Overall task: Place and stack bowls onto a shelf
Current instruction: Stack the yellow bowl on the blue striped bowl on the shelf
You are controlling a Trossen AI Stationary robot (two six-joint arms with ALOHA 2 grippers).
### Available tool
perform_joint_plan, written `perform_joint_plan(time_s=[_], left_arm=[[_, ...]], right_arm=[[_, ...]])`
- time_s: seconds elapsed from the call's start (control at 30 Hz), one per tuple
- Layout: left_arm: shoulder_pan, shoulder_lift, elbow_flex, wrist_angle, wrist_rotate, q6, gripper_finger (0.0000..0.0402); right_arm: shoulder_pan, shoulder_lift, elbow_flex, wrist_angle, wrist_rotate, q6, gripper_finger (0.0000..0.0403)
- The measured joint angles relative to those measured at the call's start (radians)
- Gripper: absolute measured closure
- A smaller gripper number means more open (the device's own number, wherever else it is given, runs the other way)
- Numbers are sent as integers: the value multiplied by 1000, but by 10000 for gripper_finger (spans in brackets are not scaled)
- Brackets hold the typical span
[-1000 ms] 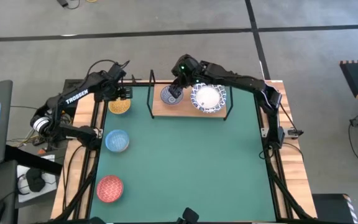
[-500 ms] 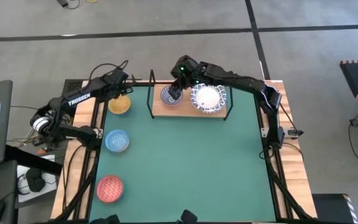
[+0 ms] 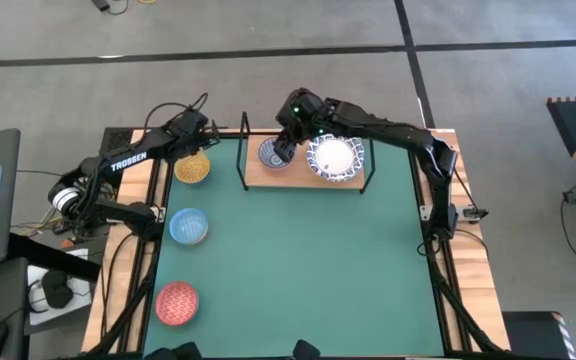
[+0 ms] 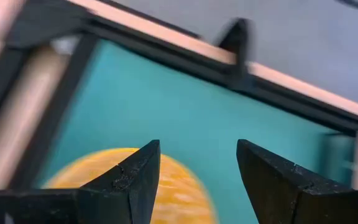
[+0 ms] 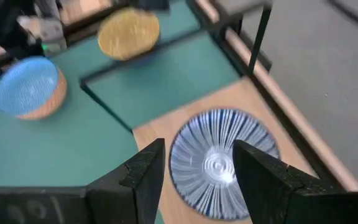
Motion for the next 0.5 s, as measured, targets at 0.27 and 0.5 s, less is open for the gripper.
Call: perform_joint_plan(time_s=[0.27,0.5], left_arm=[[-5,0,0,123,70,238,217],[12,0,72,93,114,480,272]], right_arm=[[-11,-68,0,-1,4,-13,188],[-16,-122,0,-9,3,-29,188]])
